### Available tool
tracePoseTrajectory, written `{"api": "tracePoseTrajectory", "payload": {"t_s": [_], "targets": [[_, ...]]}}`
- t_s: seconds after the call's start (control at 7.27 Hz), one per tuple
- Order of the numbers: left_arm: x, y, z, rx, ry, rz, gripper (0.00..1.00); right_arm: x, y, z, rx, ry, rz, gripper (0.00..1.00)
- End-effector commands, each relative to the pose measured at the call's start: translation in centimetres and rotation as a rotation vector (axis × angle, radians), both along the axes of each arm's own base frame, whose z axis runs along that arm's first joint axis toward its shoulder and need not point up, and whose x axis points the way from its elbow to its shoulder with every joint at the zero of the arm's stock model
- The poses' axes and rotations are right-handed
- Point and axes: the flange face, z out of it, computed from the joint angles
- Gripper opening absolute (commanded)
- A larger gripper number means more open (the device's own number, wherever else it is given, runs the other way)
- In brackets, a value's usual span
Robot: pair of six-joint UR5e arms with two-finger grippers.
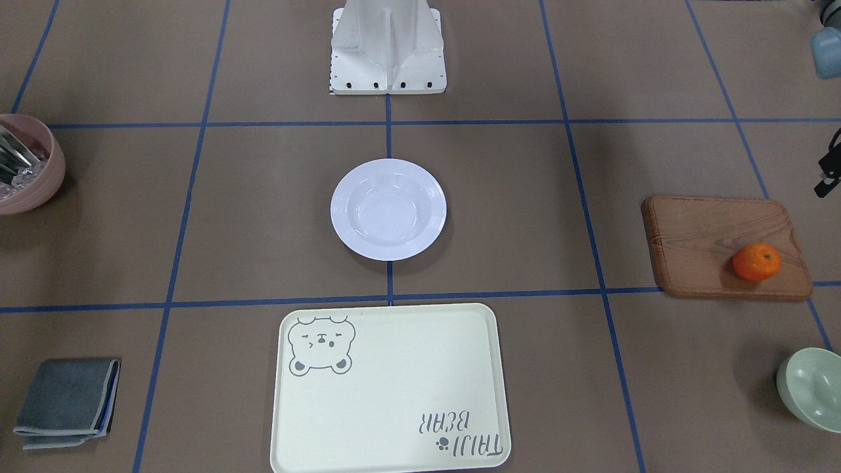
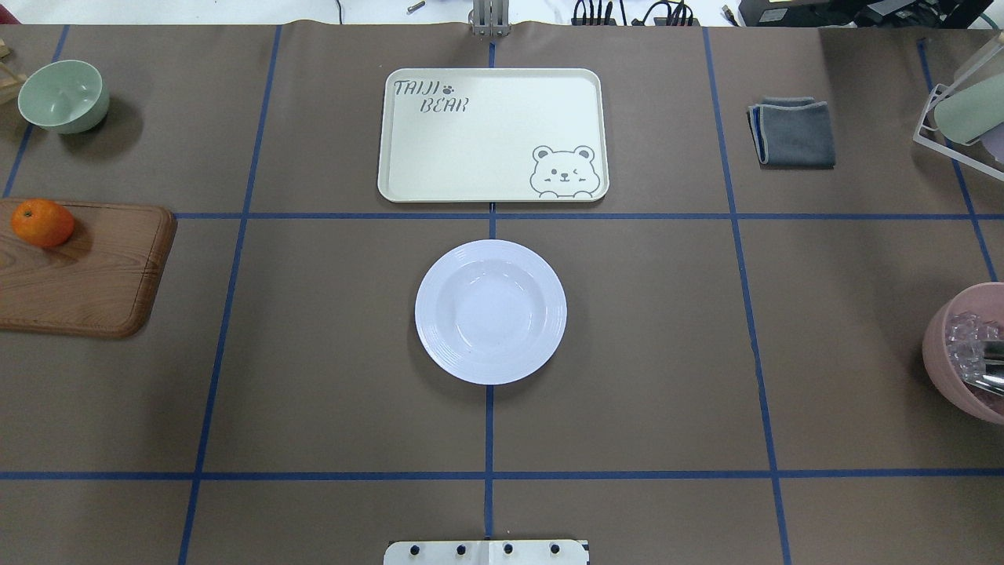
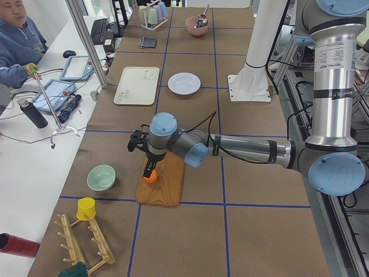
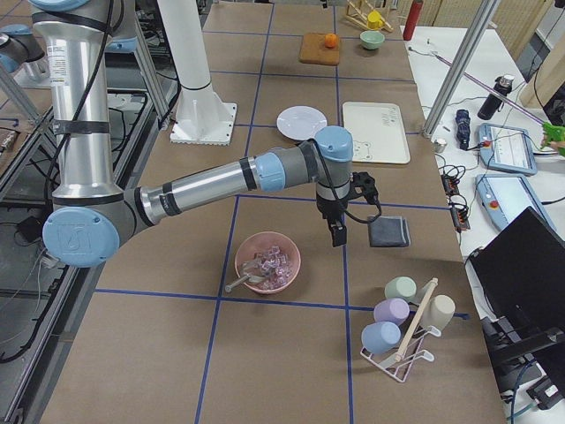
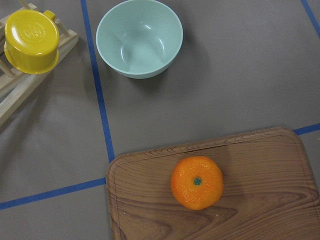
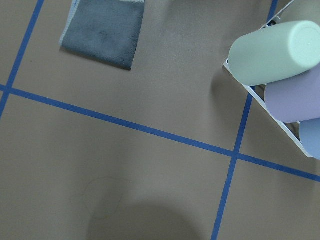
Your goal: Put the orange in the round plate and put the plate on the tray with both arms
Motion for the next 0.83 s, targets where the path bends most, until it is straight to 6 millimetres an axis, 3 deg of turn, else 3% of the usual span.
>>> {"api": "tracePoseTrajectory", "payload": {"t_s": [0.0, 0.28, 0.55, 0.69], "targets": [[-0.1, 0.0, 0.3, -0.024, -0.011, -0.003, 0.98, 0.2, -0.1, -0.1, 0.003, 0.001, 0.002, 1.00], [-0.1, 0.5, 1.0, -0.027, -0.017, -0.004, 0.98, 0.2, 0.0, -0.2, 0.004, 0.001, 0.003, 1.00], [-0.5, 0.3, -1.5, 0.009, -0.081, -0.055, 0.98, 0.2, 0.1, 0.1, -0.004, -0.005, 0.007, 1.00], [-0.4, 0.8, -1.3, 0.009, -0.086, -0.054, 0.98, 0.2, 0.4, -0.5, 0.004, -0.012, 0.008, 1.00]]}}
